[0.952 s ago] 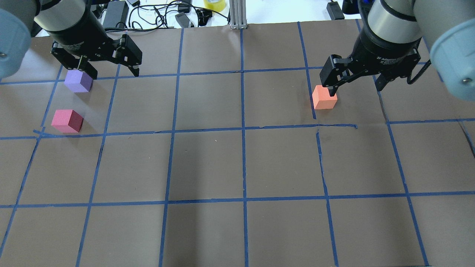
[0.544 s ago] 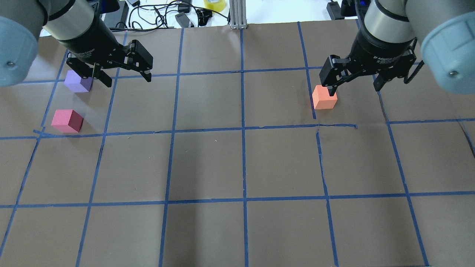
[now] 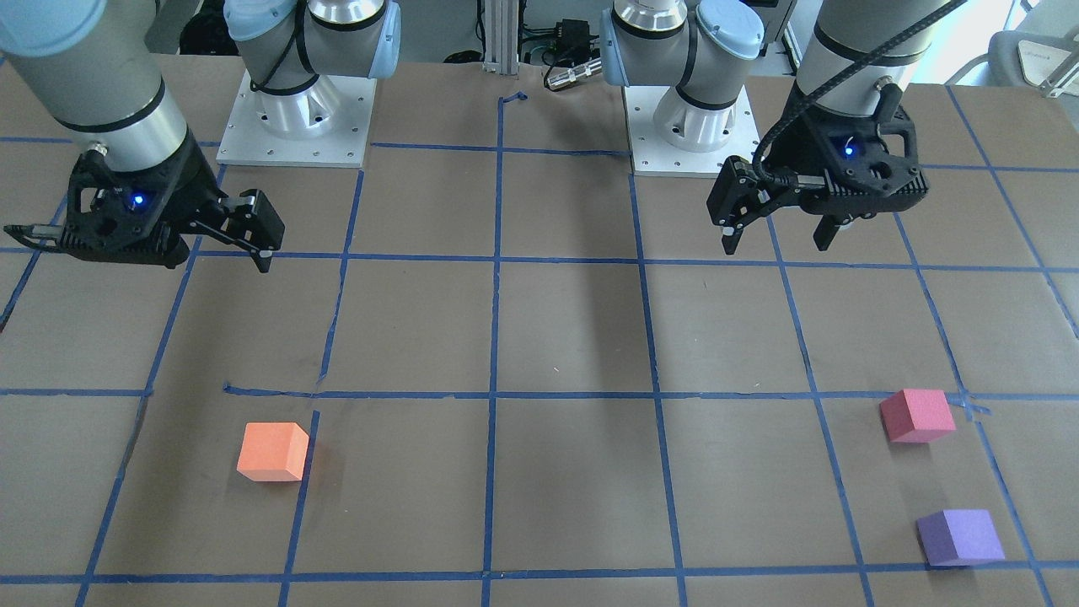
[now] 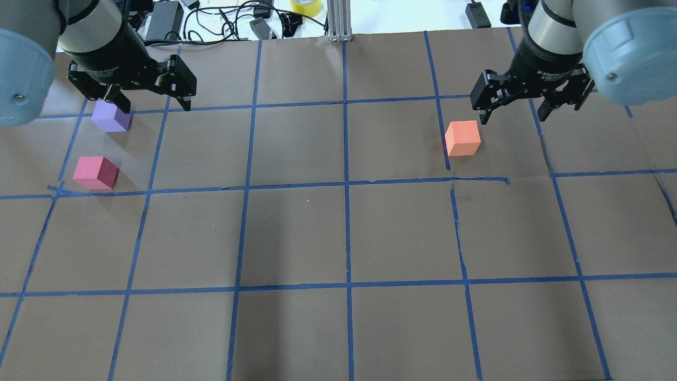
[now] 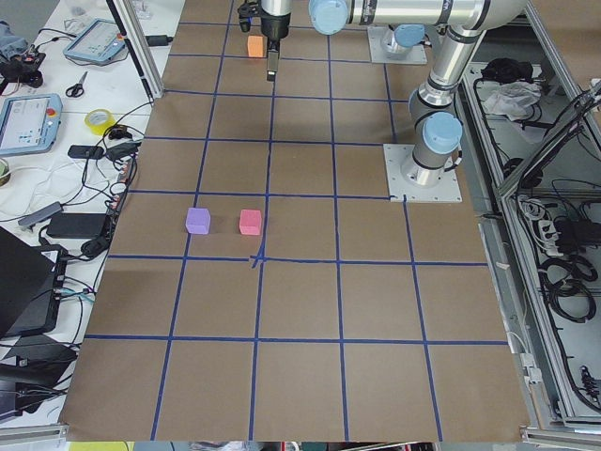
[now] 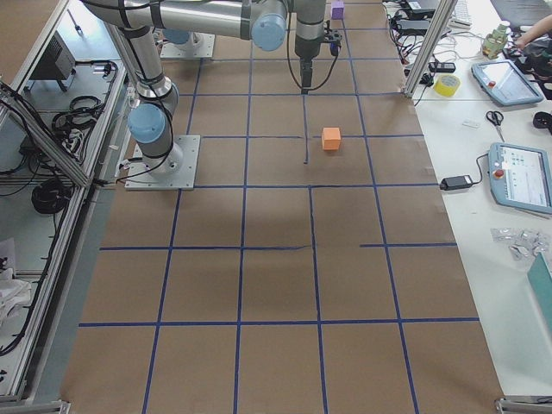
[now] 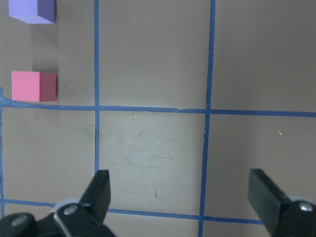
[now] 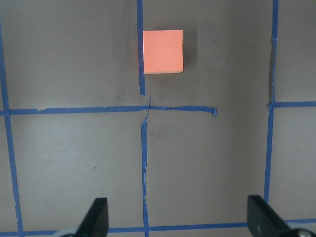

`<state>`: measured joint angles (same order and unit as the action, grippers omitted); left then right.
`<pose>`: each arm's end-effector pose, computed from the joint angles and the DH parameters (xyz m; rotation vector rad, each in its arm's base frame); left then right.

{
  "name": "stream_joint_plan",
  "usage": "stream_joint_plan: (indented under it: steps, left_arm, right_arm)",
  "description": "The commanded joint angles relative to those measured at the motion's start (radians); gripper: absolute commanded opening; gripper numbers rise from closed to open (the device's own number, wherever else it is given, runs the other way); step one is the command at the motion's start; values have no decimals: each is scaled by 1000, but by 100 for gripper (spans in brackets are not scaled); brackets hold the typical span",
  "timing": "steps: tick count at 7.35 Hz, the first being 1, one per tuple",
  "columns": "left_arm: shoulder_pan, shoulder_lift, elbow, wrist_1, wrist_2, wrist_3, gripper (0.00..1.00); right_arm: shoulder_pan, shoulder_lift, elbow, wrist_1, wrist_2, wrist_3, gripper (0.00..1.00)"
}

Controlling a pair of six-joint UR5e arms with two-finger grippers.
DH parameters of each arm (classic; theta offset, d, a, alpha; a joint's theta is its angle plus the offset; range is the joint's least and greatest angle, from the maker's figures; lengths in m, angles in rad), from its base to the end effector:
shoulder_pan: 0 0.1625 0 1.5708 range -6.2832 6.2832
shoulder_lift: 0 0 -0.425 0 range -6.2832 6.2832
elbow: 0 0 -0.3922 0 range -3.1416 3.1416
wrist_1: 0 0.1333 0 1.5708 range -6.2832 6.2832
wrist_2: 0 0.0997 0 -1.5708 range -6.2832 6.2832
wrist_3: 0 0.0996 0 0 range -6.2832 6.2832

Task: Arrange blocks in a line
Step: 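Lower the right gripper onto the orange cube and close it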

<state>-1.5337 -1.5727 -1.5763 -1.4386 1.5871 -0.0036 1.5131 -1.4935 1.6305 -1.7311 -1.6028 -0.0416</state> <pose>-0.1129 -0.5089 0.4982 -0.0650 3.1165 -0.1943 0.0997 -0.5300 0.4355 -0.0256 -3.1082 0.0337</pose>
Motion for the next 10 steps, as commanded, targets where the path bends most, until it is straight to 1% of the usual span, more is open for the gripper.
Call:
stream_joint_plan:
  steps: [1, 2, 3, 4, 5, 7, 8, 9, 10]
  left_arm:
    - [6, -4, -8, -8, -87, -3, 100]
    - [6, 0, -1, -12, -75, 7, 100]
    - [9, 2, 13, -43, -41, 26, 100]
    - [4, 5, 13, -39, 34, 40, 100]
    - [4, 5, 13, -33, 34, 33, 100]
    - [4, 3, 10, -25, 36, 40, 100]
    - [10, -3, 9, -23, 19, 116, 100]
    - [7, -4, 10, -31, -5, 116, 100]
    - [9, -1, 13, -31, -7, 113, 100]
  right_arm:
    - [-2, 99, 25, -158, 0, -6, 100]
    - [-2, 161, 25, -186, 1, 6, 100]
    - [-2, 223, 23, -268, 0, 8, 100]
    - [-2, 270, 23, -321, -2, -4, 100]
    - [-2, 285, 23, -372, -3, -6, 100]
    - [-2, 318, 16, -381, -2, -6, 100]
    - [-2, 347, 15, -406, -2, -1, 100]
    - [-2, 375, 11, -422, 0, -3, 100]
    - [-2, 401, 11, -450, 0, -4, 100]
